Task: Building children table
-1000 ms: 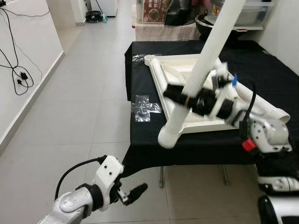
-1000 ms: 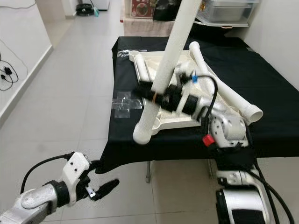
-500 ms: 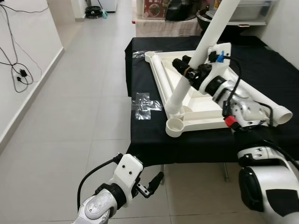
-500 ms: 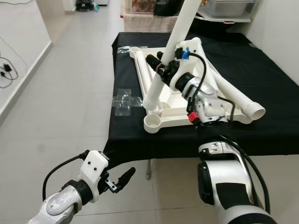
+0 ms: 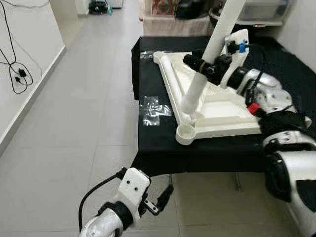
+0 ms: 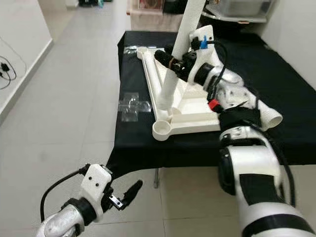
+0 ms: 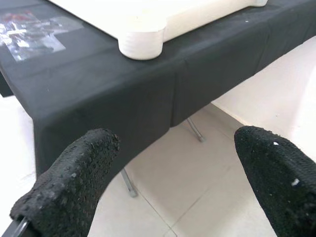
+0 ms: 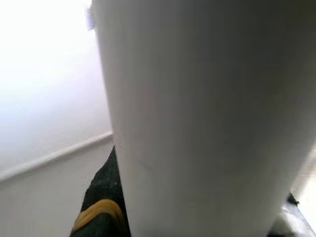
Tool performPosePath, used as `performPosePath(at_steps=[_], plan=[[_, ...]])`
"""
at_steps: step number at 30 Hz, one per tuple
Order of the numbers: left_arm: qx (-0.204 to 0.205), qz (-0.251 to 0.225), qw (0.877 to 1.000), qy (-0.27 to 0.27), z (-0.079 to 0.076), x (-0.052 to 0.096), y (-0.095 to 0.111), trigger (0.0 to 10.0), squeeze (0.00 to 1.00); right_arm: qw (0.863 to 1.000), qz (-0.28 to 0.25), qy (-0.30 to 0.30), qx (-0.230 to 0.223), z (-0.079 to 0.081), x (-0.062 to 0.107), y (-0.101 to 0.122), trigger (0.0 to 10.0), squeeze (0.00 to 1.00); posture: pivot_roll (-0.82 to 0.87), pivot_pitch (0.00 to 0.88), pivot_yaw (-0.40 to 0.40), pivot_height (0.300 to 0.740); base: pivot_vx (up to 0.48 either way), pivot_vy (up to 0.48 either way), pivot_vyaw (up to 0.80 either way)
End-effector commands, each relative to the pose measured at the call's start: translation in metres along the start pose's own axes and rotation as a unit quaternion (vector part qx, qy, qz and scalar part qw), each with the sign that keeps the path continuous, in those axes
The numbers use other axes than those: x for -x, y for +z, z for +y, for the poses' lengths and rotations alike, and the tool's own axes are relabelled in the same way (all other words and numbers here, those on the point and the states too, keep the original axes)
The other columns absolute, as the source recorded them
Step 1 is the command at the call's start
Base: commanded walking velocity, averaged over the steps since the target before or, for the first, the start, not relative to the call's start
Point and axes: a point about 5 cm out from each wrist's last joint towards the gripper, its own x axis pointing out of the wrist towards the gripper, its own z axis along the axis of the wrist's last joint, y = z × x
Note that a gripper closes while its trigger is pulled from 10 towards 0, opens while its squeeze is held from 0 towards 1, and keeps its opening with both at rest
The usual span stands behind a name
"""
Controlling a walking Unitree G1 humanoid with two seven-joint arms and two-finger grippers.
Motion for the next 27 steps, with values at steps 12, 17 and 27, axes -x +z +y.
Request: performPosePath(at_steps=[12,17,27], plan=[[0.006,0.01,1.0,0.003,-0.007,0.012,0.002,10.0,0.0,0.997,0.015,0.081,0.01,0.005,0.002,-0.006,0.0,0.0,0.1,0.223,-0.075,0.74,0.0,0.0,0.0],[0.0,0.016,1.0,0.002,-0.006,0.01,0.001,10.0,0.0,0.992,0.01,0.126,-0.006,0.009,0.005,-0.006,0.0,0.0,0.09,0.219,-0.072,0.74,0.0,0.0,0.0],[0.006,0.016,1.0,0.005,-0.003,0.006,0.0,10.0,0.0,0.988,0.027,0.15,-0.007,0.012,0.008,-0.018,0.0,0.0,0.09,0.198,-0.072,0.74,0.0,0.0,0.0]])
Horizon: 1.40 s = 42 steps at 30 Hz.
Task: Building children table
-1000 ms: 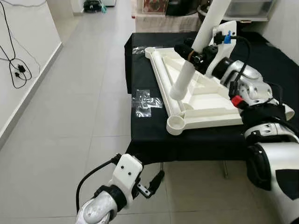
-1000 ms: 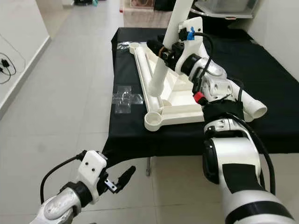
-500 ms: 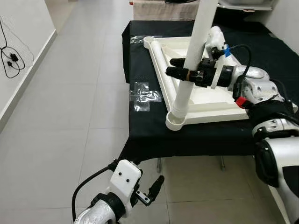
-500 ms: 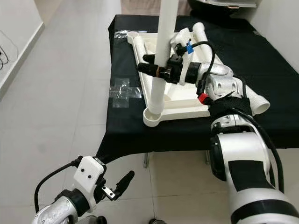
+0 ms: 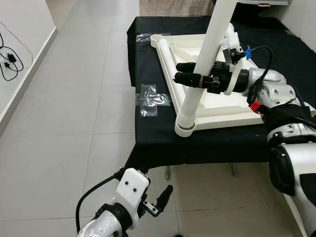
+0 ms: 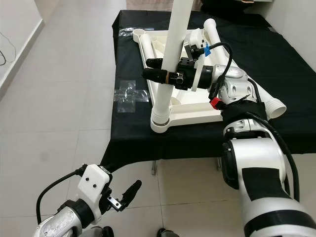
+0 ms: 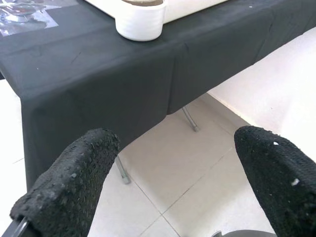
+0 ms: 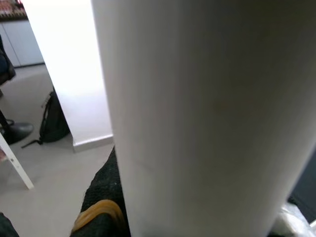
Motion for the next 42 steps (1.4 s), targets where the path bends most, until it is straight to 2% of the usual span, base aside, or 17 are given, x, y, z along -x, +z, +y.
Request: performPosePath(at_steps=[1,11,14,19,36,42], plan=[[0.005,0.011,1.0,-0.003,-0.001,0.001,-0.004,10.0,0.0,1.0,0.022,-0.004,-0.013,0.001,0.003,-0.015,0.0,0.0,0.09,0.198,-0.072,0.74,0.0,0.0,0.0],[-0.001,0.008,1.0,-0.006,-0.001,-0.002,-0.003,10.0,0.0,0.999,0.04,0.012,-0.015,0.003,0.01,-0.018,0.0,0.0,0.08,0.199,-0.071,0.74,0.0,0.0,0.0],[-0.006,0.008,1.0,-0.014,-0.002,-0.003,-0.004,10.0,0.0,0.997,0.046,0.053,-0.012,0.009,0.006,-0.019,0.0,0.0,0.08,0.195,-0.071,0.74,0.0,0.0,0.0],[-0.003,0.009,1.0,-0.011,-0.001,-0.003,-0.004,10.0,0.0,0.997,0.045,0.06,-0.01,0.011,0.001,-0.023,0.0,0.0,0.08,0.194,-0.07,0.74,0.0,0.0,0.0],[-0.013,-0.004,1.0,-0.007,-0.002,-0.004,-0.002,10.0,0.0,0.999,0.046,0.012,-0.004,0.008,-0.004,-0.029,0.0,0.0,0.08,0.183,-0.073,0.74,0.0,0.0,0.0],[-0.01,-0.002,1.0,-0.006,-0.002,-0.005,-0.004,10.0,0.0,0.997,0.035,-0.065,-0.008,0.003,0.002,-0.038,0.0,0.0,0.08,0.164,-0.07,0.74,0.0,0.0,0.0]])
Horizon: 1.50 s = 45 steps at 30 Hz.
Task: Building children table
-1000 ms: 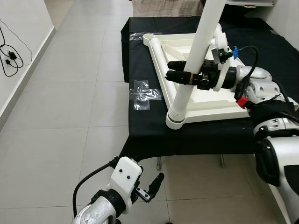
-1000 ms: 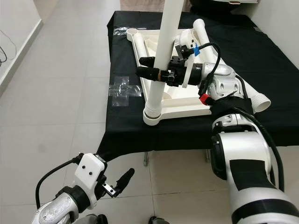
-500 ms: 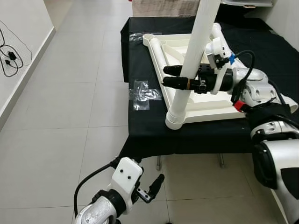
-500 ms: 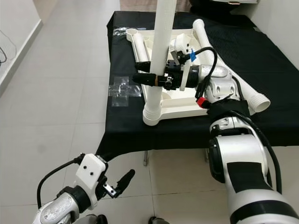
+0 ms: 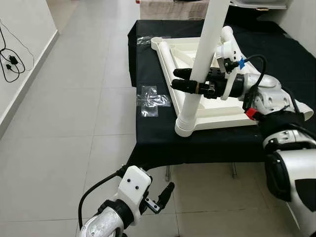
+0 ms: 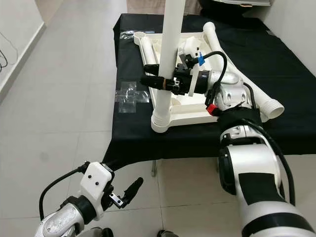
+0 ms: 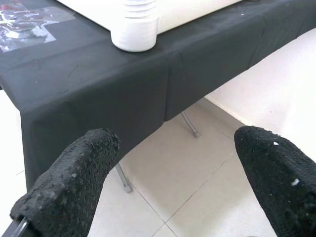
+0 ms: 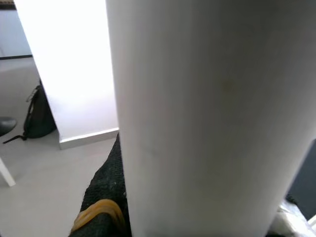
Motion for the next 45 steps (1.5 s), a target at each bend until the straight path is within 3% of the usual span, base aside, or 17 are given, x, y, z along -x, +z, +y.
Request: performPosePath(at_steps=[1,5,10,16,18,22,30,35,45], plan=[[-0.001,0.007,1.0,0.002,-0.001,0.001,-0.004,10.0,0.0,0.999,0.029,-0.034,-0.027,0.001,0.005,-0.024,0.0,0.0,0.08,0.164,-0.07,0.74,0.0,0.0,0.0],[0.005,-0.006,1.0,0.016,0.001,0.0,0.001,10.0,0.0,0.996,0.024,-0.075,-0.034,0.0,0.006,-0.029,0.0,0.0,0.08,0.156,-0.069,0.74,0.0,0.0,0.0],[-0.031,-0.044,0.996,0.066,0.013,0.002,0.014,10.0,0.0,0.996,0.014,-0.083,-0.042,0.011,0.004,-0.04,0.0,0.0,0.08,0.15,-0.068,0.74,0.0,0.0,0.0],[-0.031,-0.046,0.995,0.079,0.014,0.001,0.014,10.0,0.0,0.989,0.018,-0.138,-0.054,0.008,0.002,-0.046,0.0,0.0,0.08,0.142,-0.07,0.74,0.0,0.0,0.0],[-0.035,-0.049,0.995,0.076,0.013,0.0,0.015,10.0,0.0,0.975,0.02,-0.21,-0.065,0.001,0.001,-0.048,0.0,0.0,0.08,0.14,-0.071,0.74,0.0,0.0,0.0],[-0.038,-0.048,0.995,0.072,0.012,0.0,0.014,10.0,0.0,0.962,0.021,-0.261,-0.072,-0.004,-0.001,-0.049,0.0,0.0,0.07,0.14,-0.07,0.74,0.0,0.0,0.0],[-0.042,-0.048,0.995,0.072,0.012,-0.002,0.014,10.0,0.0,0.952,0.005,-0.295,-0.081,-0.005,-0.004,-0.046,0.0,0.0,0.08,0.143,-0.077,0.74,0.0,0.0,0.0],[-0.045,-0.047,0.995,0.076,0.015,-0.003,0.014,10.0,0.0,0.934,-0.013,-0.347,-0.084,-0.003,0.0,-0.047,0.0,0.0,0.07,0.151,-0.075,0.74,0.0,0.0,0.0],[-0.049,-0.047,0.995,0.075,0.018,-0.005,0.014,10.0,0.0,0.937,-0.015,-0.338,-0.081,0.009,-0.009,-0.05,0.0,0.0,0.07,0.153,-0.073,0.74,0.0,0.0,0.0]])
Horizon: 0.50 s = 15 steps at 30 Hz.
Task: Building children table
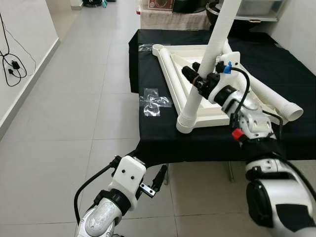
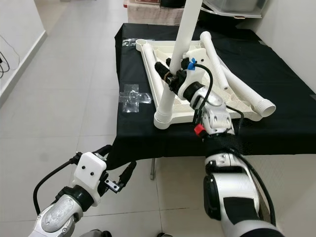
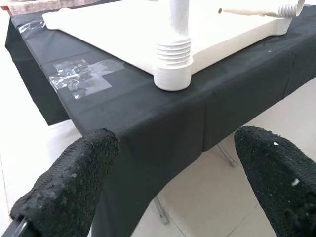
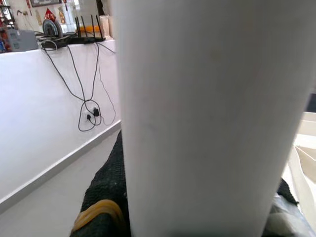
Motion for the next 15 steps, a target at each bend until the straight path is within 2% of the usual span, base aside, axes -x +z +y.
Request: performPosePath(at_steps=[1,5,7,8,11,15], plan=[[-0.003,0.006,1.0,-0.002,0.0005,0.0,-0.0037,10.0,0.0,0.999,0.046,-0.017,-0.005,-0.002,0.0063,-0.0217,0.0,0.0,0.07,0.153,-0.073,0.74,0.0,0.0,0.0],[-0.004,0.006,1.0,-0.001,0.001,-0.0002,-0.0038,10.0,0.0,0.999,0.045,-0.028,0.001,-0.0004,0.0054,-0.0226,0.0,0.0,0.07,0.153,-0.073,0.74,0.0,0.0,0.0],[-0.007,0.007,1.0,-0.002,0.0016,-0.0002,-0.0038,10.0,0.0,0.997,0.045,-0.069,0.005,-0.0002,0.0039,-0.0245,0.0,0.0,0.07,0.154,-0.074,0.74,0.0,0.0,0.0],[-0.007,0.007,1.0,-0.002,0.0016,-0.0002,-0.0038,10.0,0.0,0.997,0.045,-0.069,0.005,-0.0002,0.0039,-0.0245,0.0,0.0,0.07,0.154,-0.074,0.74,0.0,0.0,0.0],[-0.009,0.007,1.0,-0.002,0.002,-0.0005,-0.0039,10.0,0.0,0.988,0.05,-0.147,0.0,-0.0039,0.0058,-0.0289,0.0,0.0,0.07,0.154,-0.075,0.74,0.0,0.0,0.0],[-0.01,0.008,1.0,-0.003,0.0027,-0.0004,-0.0039,10.0,0.0,0.979,0.051,-0.195,0.014,-0.0051,0.0077,-0.0304,0.0,0.0,0.08,0.156,-0.076,0.74,0.0,0.0,0.0]])
